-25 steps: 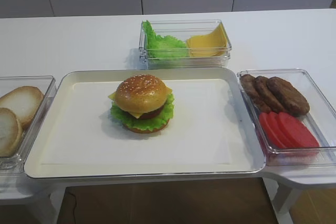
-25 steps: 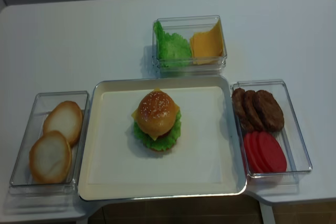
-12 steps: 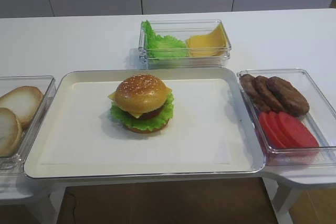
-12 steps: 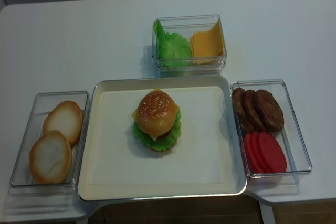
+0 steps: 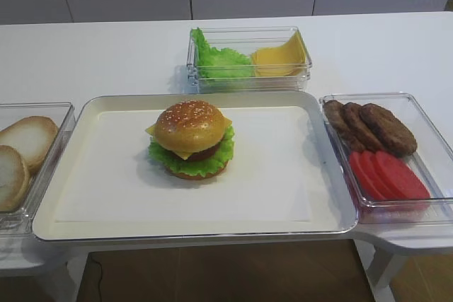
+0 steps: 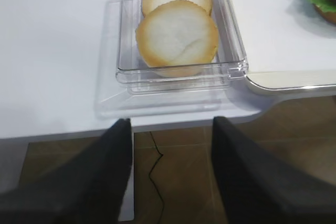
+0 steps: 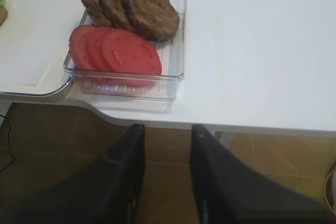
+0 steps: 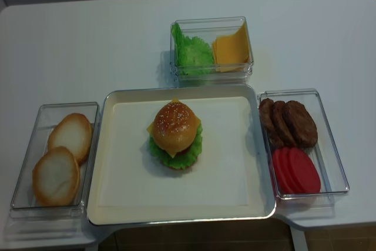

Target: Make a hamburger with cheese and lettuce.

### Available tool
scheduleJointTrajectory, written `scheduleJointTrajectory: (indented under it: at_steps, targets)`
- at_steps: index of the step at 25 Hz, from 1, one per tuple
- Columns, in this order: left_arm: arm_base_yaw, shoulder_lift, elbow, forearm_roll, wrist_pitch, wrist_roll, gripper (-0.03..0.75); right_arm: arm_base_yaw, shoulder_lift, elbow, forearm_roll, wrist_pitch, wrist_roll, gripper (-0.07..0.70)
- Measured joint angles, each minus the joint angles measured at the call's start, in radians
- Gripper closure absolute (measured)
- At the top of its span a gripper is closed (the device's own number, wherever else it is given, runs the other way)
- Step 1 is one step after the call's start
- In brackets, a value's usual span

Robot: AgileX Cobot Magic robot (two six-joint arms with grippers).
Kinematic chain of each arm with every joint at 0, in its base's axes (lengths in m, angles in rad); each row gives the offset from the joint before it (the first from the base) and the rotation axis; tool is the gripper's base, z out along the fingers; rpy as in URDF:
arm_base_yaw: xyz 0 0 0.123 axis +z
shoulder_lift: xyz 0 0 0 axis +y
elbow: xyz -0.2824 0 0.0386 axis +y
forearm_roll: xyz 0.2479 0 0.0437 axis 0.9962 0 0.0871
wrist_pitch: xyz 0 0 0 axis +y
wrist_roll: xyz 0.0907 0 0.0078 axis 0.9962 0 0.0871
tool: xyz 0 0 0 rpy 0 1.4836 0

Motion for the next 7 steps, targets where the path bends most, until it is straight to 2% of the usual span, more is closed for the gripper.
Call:
scheduleJointTrajectory:
  at_steps: [7]
  targets:
    - [0.000, 0.000, 0.000, -0.008, -0.002, 0.005, 0.351, 0.000, 0.000, 0.000, 0.000, 0.000, 0.000, 0.386]
